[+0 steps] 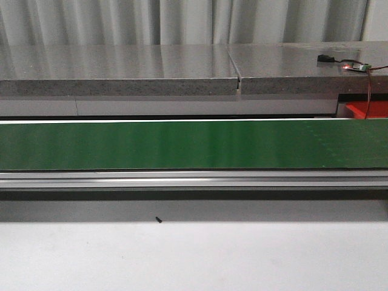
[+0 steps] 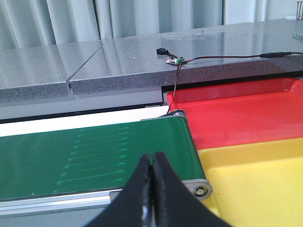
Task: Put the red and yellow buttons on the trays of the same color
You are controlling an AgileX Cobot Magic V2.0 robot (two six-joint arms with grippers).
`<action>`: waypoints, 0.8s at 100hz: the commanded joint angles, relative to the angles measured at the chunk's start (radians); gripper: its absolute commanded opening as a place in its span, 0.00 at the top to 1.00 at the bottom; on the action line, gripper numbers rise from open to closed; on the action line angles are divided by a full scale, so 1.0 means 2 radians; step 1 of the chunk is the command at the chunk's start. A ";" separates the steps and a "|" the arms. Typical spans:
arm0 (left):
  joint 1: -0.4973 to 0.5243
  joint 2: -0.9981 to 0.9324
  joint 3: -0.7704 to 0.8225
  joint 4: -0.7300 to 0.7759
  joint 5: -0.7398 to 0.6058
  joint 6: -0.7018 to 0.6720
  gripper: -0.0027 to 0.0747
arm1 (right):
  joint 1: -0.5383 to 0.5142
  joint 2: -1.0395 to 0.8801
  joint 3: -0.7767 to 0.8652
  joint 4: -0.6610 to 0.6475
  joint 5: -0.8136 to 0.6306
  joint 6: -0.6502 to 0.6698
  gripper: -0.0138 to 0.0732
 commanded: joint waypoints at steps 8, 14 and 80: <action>-0.003 -0.016 0.021 -0.001 -0.041 -0.003 0.99 | -0.003 -0.010 -0.007 -0.002 -0.041 -0.002 0.92; -0.003 -0.016 0.021 -0.001 -0.041 -0.003 0.99 | -0.003 -0.010 -0.007 -0.002 -0.041 -0.002 0.92; -0.003 -0.016 0.006 -0.009 -0.015 -0.003 0.99 | -0.003 -0.010 -0.007 -0.002 -0.041 -0.002 0.92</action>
